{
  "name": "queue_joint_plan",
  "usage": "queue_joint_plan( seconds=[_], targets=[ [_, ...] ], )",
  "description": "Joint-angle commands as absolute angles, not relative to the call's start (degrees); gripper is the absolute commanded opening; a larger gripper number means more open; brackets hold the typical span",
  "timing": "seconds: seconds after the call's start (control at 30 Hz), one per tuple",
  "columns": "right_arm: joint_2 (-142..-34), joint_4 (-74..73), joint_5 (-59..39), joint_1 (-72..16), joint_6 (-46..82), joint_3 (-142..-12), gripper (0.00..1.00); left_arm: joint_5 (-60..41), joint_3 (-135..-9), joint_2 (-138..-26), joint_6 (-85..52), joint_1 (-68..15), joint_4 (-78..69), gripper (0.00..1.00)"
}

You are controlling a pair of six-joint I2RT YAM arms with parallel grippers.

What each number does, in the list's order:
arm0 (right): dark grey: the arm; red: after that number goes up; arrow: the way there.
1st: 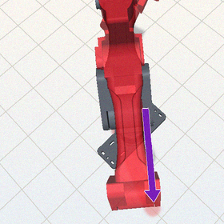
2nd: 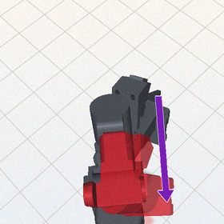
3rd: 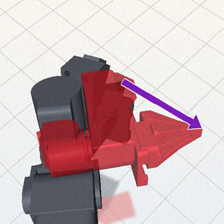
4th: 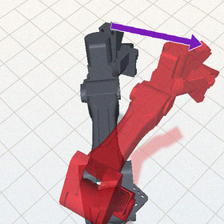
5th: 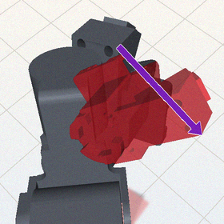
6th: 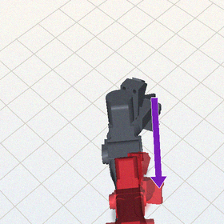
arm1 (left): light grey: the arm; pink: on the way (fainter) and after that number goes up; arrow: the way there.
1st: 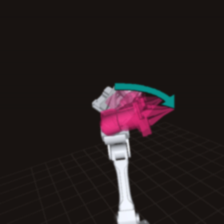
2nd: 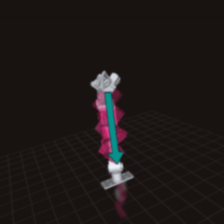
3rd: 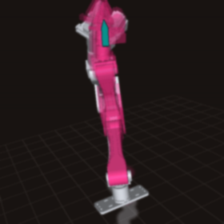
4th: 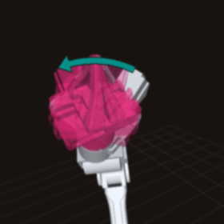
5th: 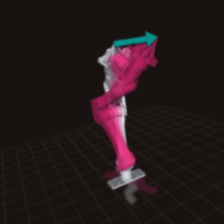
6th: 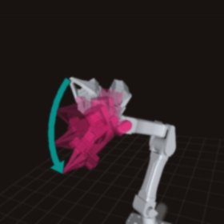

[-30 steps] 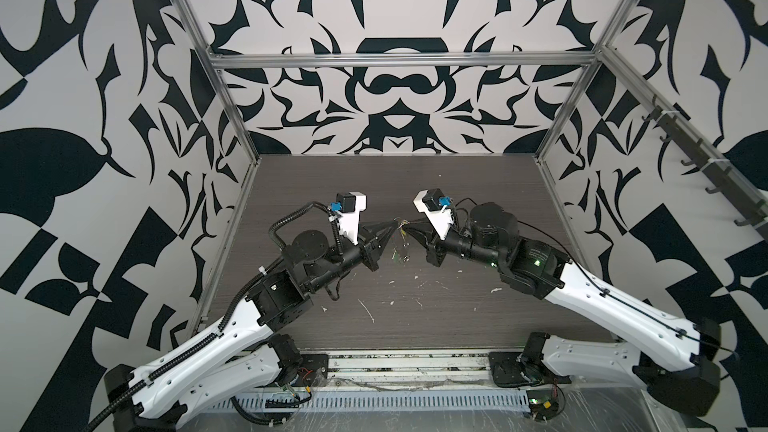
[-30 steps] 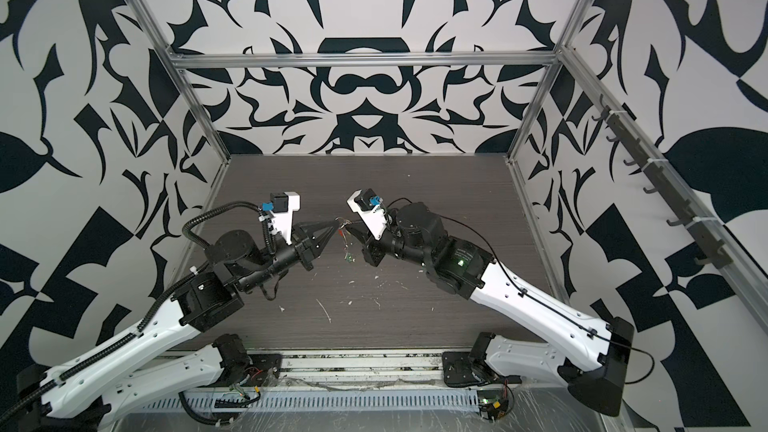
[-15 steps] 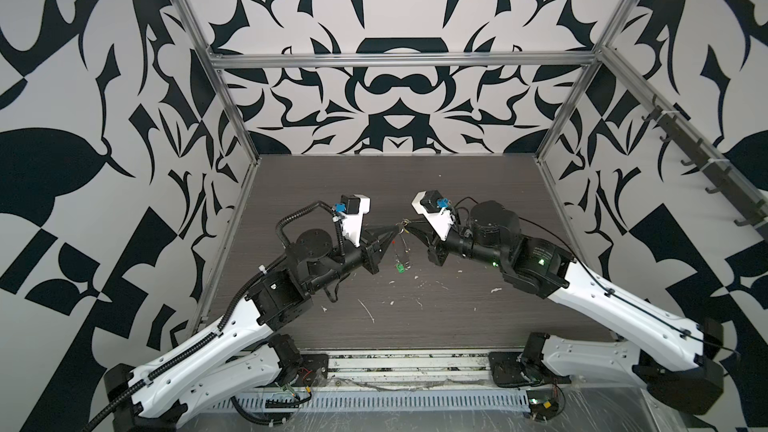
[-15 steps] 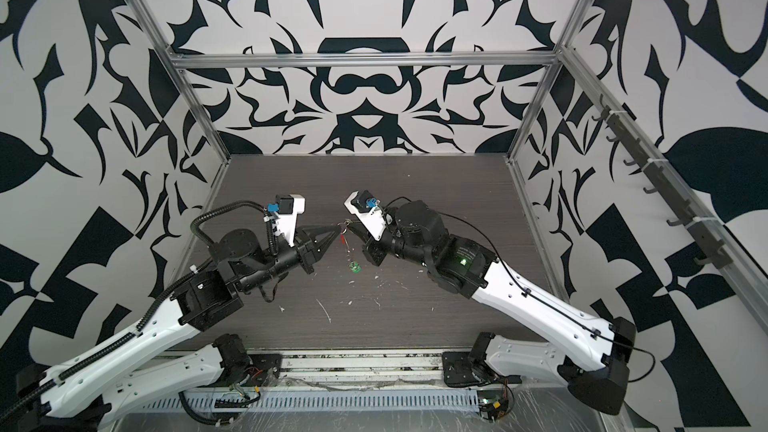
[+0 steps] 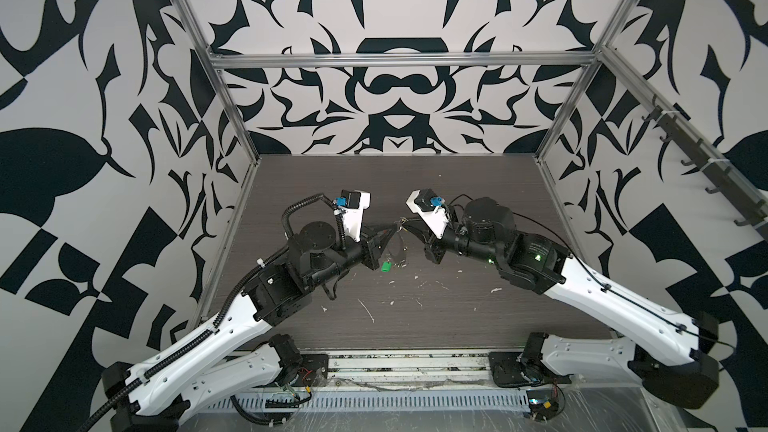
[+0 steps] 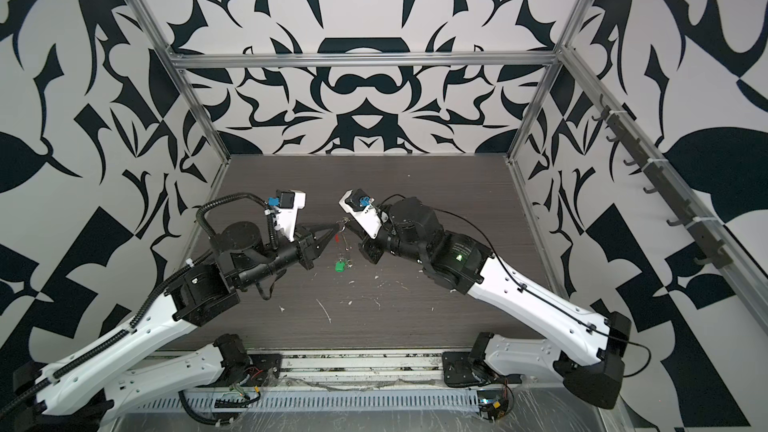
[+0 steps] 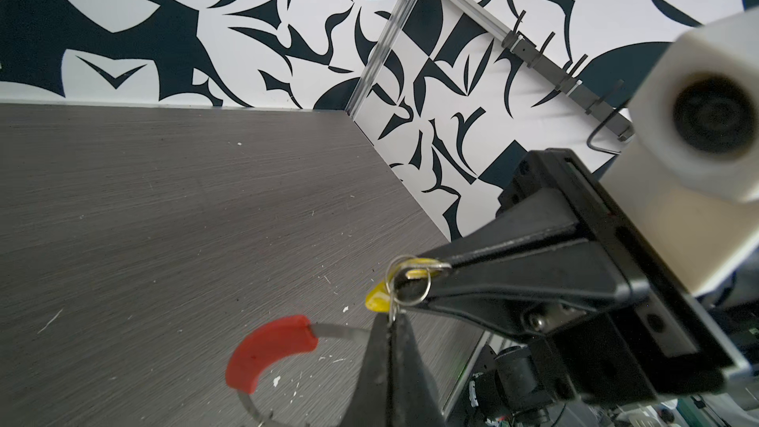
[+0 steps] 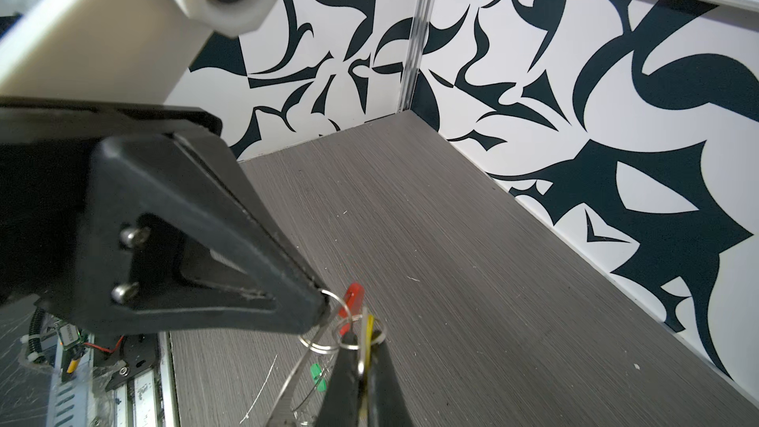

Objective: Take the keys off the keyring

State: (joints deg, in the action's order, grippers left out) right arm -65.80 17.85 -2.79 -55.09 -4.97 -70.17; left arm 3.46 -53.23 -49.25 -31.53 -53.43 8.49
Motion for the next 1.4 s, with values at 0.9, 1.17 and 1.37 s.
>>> queue_joint_plan(
  seconds=[0.9, 1.17, 1.37],
  targets=[
    [-69.34, 19.71, 13.10, -63.29, -16.04, -77.72, 0.00, 4.30, -57.66, -48.79, -32.95, -53.53, 19.74, 0.00],
    [-67.07, 17.66, 14.50, -63.35, -14.76, -76.07, 0.00, 7.82, -58.19, -48.75, -33.82, -53.54, 22.39, 0.00],
    [-66.06, 17.30, 15.53, -63.31, -14.20, -75.19, 0.00, 9.54, -58.53, -48.63, -34.27, -53.53, 23.40, 0.00]
  ],
)
